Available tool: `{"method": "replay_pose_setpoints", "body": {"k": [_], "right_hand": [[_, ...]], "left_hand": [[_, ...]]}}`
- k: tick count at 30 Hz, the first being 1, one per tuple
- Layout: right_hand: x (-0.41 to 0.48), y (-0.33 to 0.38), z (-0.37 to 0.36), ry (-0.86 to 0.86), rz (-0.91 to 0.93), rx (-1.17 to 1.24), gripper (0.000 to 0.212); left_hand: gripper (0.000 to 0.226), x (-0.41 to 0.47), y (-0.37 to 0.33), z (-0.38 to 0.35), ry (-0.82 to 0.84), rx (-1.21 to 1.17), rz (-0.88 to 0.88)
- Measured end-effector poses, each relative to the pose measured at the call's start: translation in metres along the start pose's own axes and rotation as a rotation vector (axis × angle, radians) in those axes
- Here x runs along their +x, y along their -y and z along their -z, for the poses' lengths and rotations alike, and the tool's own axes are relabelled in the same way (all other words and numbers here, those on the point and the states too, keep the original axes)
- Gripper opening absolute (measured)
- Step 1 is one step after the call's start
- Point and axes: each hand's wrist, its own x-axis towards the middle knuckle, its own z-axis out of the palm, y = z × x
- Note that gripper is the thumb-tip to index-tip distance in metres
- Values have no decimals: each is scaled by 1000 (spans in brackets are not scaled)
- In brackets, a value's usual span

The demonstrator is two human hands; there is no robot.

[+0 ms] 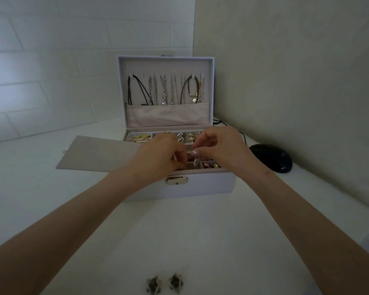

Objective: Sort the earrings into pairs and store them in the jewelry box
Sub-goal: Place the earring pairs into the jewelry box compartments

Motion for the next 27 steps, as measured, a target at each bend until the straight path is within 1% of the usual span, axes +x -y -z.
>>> {"method": "replay_pose_setpoints", "body": {"k": [6,8,12,16,18,21,25,27], "right_hand": [[0,3,3,-14,2,-5,8],[1,5,3,6,4,-17,9],[1,9,6,59,2,-83,9],[3,12,3,175,15,-206,9],[4,12,-2,203,38,-281,9],[2,10,-10,183,82,-327,13],[-1,8,-14,144,156,-383,7],[-1,7,-14,147,173,-403,7]], "left_hand": [[8,2,5,1,69,-22,-14],[8,1,7,0,38,-27,14],[5,-1,10,5,-103,-93,64],[2,-4,13,9,-147,-109,71],[3,-6,14,8,-169,-102,72],[5,-8,16,7,-211,-110,55],[5,-11,16,10,-243,-127,50],[8,-13,16,11,-257,-137,40]]}}
